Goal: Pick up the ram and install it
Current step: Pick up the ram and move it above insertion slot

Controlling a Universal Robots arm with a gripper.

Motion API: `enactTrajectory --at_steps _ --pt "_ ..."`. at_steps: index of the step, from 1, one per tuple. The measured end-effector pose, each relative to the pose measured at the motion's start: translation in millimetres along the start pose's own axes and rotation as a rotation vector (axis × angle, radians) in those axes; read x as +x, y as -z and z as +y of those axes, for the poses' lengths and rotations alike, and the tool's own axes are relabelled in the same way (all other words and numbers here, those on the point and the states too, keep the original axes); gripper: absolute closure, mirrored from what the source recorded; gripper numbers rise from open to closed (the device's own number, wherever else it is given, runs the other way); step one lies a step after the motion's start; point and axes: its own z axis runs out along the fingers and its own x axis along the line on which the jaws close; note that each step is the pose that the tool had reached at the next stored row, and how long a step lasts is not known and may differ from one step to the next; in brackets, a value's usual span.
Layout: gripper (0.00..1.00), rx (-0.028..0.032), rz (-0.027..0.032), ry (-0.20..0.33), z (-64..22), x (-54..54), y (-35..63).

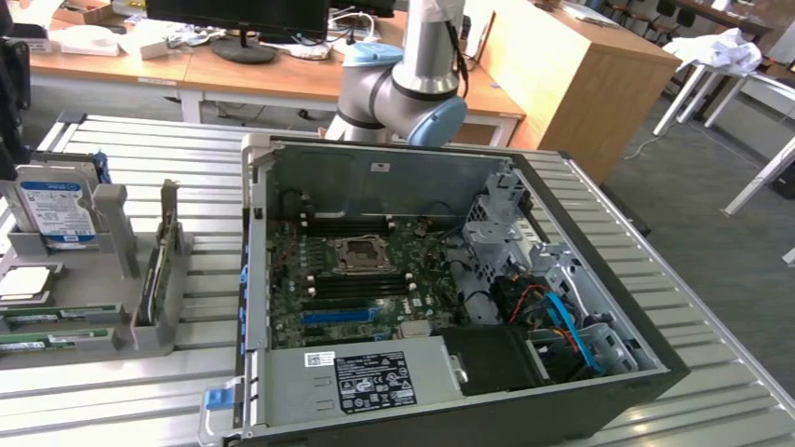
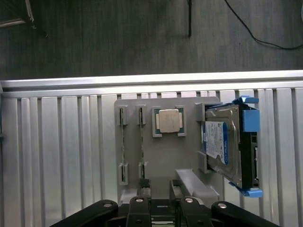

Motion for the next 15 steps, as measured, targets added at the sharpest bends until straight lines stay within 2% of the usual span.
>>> enactTrajectory --at_steps 15 --pt "0.7 -0.0001 0.0 0.0 1.2 17.8 0.4"
